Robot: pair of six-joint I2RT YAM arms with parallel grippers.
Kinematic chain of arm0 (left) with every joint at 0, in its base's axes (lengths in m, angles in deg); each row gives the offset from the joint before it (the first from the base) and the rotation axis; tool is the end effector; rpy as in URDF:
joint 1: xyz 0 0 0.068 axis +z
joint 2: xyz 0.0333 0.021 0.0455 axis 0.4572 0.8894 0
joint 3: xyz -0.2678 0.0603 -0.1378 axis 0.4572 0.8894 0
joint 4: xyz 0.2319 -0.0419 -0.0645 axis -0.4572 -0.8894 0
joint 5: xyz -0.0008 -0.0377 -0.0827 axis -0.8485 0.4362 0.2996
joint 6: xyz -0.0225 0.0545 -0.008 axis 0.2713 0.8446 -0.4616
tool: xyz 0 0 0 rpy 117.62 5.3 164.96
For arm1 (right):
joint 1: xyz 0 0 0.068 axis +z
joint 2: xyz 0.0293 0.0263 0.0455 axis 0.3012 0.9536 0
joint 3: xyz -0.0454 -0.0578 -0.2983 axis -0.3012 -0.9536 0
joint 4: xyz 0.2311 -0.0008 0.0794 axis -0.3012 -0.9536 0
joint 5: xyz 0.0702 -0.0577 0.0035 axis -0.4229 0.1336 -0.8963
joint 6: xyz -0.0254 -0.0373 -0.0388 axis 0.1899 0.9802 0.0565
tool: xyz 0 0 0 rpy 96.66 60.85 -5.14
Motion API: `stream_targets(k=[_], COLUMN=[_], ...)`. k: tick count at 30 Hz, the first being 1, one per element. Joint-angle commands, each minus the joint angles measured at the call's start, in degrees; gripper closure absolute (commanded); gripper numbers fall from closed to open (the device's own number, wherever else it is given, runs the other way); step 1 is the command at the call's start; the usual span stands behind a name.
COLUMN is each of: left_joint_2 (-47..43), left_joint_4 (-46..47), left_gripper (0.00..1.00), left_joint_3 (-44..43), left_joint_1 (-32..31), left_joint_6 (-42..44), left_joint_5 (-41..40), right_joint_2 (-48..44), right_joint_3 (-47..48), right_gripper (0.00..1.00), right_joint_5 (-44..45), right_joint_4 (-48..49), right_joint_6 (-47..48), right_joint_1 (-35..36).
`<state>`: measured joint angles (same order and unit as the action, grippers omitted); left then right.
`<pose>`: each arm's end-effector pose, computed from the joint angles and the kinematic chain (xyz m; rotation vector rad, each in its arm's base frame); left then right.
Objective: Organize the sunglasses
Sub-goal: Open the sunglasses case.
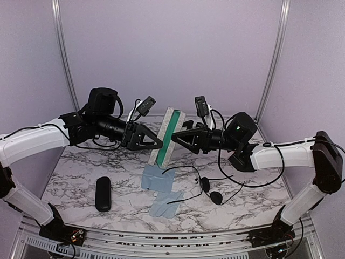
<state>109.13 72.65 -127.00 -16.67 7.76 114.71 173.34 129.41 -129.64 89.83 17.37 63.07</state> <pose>0.1968 -0.2380 0.3885 1.1391 1.7208 -1.5742 0.2033 0.2528 0.3517 -0.9093 1.2746 1.6884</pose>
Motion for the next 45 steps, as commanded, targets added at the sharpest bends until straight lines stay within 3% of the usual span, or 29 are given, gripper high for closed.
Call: stream_targets(k=[1,23,34,38,45], left_joint_2=[-1.86,-3.64,-3.80,-3.91,-4.19], left_joint_4=[3.64,8.40,9.88,10.04,10.13], left_gripper=[0.40,0.41,0.41,0.41,0.41], left_joint_3=[0.02,1.30,1.91,1.98,2.09], left_joint_1=[-1.03,-1.47,-1.56,-1.56,-1.56], left_joint_6=[-3.16,-6.12,-7.05,-7.06,-6.87], left_joint_5=[5.28,11.39,12.27,12.12,11.44], right_joint_2=[1.50,1.88,2.11,1.19,-2.80], right_joint_3=[2.45,3.27,4.86,4.28,1.95], right_gripper=[0.51,0.51,0.51,0.43,0.16], right_joint_5=[-5.22,-13.73,-15.21,-14.46,-12.59], right_joint_4=[2.08,4.71,1.27,-0.62,-5.65], right_joint_6=[3.12,2.18,4.87,6.56,9.64], right_joint_1=[-0.10,-0.10,-0.10,-0.31,-2.12])
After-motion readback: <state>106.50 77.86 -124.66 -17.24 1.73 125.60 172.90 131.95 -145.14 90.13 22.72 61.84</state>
